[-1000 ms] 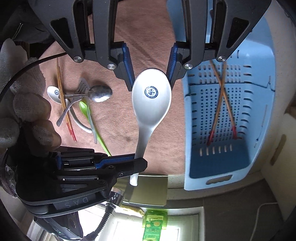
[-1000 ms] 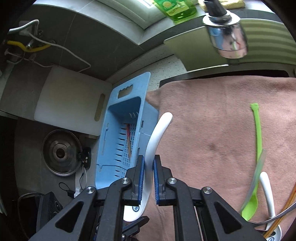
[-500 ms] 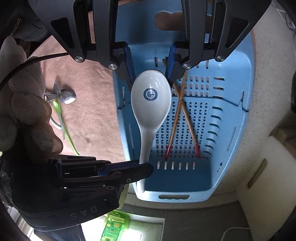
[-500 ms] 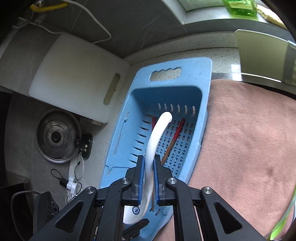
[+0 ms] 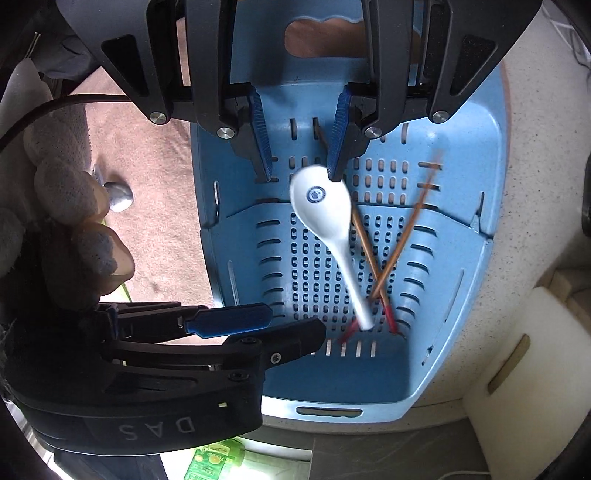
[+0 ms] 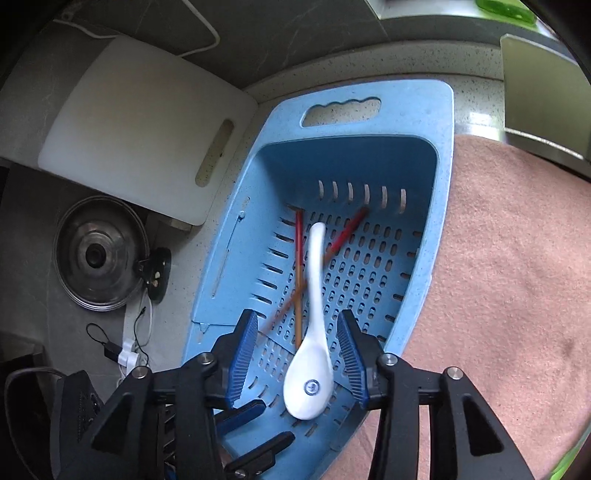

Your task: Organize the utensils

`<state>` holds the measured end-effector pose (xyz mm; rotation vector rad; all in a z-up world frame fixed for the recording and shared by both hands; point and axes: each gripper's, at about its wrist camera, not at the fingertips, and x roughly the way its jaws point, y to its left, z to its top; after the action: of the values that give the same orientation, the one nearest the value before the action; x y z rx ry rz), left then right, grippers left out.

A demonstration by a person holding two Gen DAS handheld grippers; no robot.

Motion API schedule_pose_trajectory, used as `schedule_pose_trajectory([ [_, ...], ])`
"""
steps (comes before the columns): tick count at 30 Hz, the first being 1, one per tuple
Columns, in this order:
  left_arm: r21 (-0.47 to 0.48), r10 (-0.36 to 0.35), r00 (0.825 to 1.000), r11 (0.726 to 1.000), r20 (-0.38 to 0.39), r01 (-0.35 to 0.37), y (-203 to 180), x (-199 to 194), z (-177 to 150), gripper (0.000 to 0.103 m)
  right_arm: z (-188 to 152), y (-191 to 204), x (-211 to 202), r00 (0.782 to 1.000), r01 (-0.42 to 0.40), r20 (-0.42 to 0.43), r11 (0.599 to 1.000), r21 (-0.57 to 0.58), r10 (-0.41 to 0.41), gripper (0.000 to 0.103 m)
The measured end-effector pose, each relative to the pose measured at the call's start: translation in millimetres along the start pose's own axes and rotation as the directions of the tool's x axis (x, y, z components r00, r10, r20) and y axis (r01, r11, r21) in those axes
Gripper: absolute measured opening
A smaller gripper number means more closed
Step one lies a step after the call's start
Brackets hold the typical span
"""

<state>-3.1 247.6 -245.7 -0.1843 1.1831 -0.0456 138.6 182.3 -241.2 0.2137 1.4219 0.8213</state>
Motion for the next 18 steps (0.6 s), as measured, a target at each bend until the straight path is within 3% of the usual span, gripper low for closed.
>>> schedule_pose_trajectory([
  [7,-0.017,-0.012,0.999,1.0,0.036,0.012,-3.1,-17.3,-0.6,0.029,-13.0,3.5,-38.3,0.998,-0.031,0.049,0.998,-0.049,0.033,0.042],
  [12,-0.031,-0.059,0.996,0.998,0.069,0.061,-14.3,-28.6,3.5,0.029,-25.6,-5.0,-86.9,0.992,-0.041,0.113,0.996,-0.077,0.05,0.042],
  [18,0.03,-0.098,0.992,0.995,0.081,0.096,-47.9,-26.1,12.3,0.029,-45.1,-36.1,-146.4,0.978,-0.001,0.209,0.996,-0.094,0.021,0.045],
])
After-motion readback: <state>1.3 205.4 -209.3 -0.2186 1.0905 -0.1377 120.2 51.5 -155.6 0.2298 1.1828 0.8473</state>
